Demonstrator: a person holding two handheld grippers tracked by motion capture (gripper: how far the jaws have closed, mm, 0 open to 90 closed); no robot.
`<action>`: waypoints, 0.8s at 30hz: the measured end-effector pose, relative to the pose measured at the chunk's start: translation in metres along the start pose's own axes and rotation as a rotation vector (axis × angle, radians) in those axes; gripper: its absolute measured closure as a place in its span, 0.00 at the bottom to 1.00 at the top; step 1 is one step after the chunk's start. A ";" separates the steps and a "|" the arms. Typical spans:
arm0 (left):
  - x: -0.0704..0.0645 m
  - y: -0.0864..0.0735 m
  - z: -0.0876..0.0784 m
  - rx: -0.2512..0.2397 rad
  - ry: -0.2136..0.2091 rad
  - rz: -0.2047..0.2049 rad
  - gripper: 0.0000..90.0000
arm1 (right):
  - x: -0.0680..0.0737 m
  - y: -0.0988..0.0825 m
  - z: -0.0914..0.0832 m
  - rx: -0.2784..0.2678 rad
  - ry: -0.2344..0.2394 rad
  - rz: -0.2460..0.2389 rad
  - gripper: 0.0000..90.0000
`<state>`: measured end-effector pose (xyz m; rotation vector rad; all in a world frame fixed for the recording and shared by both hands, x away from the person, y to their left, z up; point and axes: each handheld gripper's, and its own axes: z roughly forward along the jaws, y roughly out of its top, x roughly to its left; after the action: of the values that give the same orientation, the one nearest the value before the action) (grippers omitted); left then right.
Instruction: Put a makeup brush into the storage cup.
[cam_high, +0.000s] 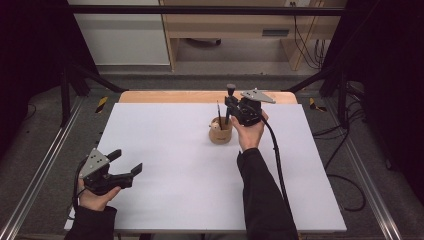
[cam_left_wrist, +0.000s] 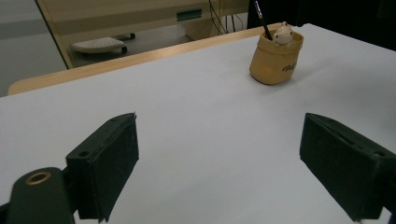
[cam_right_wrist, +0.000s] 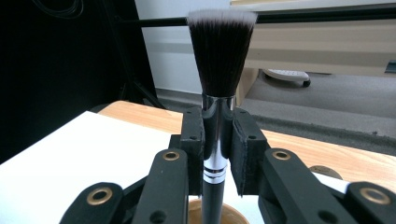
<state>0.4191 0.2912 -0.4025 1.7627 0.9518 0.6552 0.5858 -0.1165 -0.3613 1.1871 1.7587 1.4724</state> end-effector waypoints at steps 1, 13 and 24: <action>0.000 0.000 0.000 -0.001 0.000 0.000 0.12 | 0.000 -0.001 0.001 0.001 0.000 -0.003 0.86; -0.001 0.000 0.000 -0.003 -0.001 0.004 0.12 | 0.001 -0.010 0.013 0.024 -0.006 -0.002 0.86; -0.002 0.000 0.000 -0.002 0.000 0.009 0.12 | 0.001 -0.019 0.020 0.063 -0.016 -0.005 0.86</action>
<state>0.4184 0.2897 -0.4022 1.7664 0.9430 0.6618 0.5974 -0.1061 -0.3843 1.2219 1.8079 1.4103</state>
